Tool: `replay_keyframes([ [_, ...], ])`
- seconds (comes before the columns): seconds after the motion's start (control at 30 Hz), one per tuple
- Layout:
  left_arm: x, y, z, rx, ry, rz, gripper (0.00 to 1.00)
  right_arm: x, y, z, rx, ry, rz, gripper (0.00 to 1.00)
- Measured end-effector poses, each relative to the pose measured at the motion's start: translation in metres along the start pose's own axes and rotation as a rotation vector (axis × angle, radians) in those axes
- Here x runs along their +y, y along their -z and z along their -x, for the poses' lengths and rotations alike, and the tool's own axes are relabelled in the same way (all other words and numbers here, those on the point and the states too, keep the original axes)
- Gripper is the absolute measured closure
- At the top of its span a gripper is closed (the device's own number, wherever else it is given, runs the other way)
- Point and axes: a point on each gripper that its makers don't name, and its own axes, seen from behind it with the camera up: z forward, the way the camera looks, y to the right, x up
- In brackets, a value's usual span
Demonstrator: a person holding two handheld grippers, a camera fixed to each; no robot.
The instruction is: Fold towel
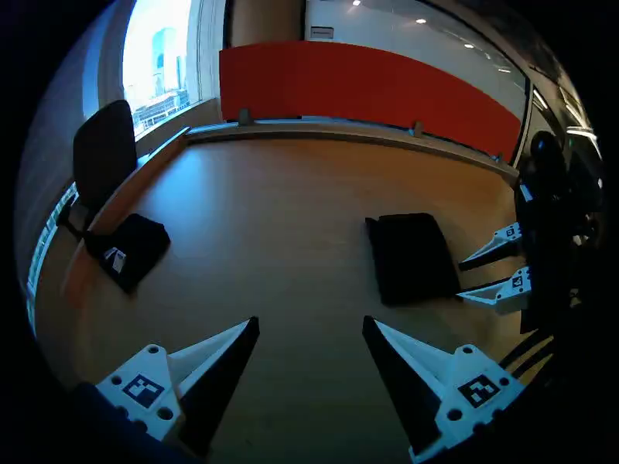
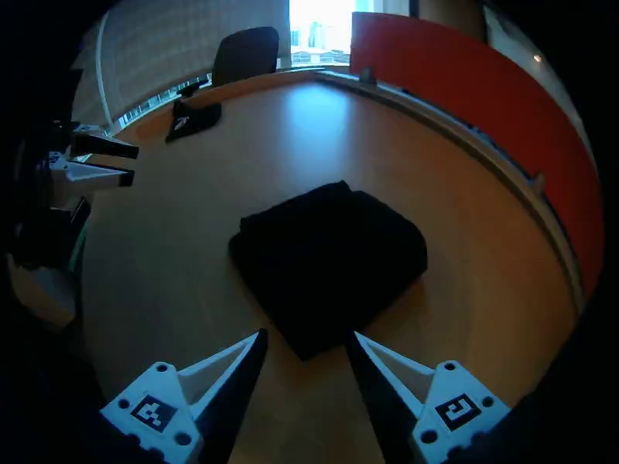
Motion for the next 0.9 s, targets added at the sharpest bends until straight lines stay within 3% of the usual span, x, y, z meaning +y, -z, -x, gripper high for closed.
replay_keyframes([
  [0.43, -0.001, 0.002, 0.002, -0.001, 0.000, 0.002, 0.00, -0.002, -0.005, 0.015, -0.017, -0.048, 0.003, 0.33],
  [0.6, 0.000, 0.001, 0.001, 0.001, 0.000, 0.006, 0.00, -0.001, -0.007, 0.016, -0.019, -0.069, 0.011, 0.47],
  [0.83, -0.001, 0.002, 0.000, 0.003, 0.000, 0.008, 0.00, 0.000, -0.007, 0.018, -0.020, -0.092, 0.018, 0.57],
  [0.9, -0.002, 0.002, 0.001, 0.002, 0.001, 0.008, 0.00, 0.000, -0.008, 0.018, -0.021, -0.095, 0.021, 0.65],
])
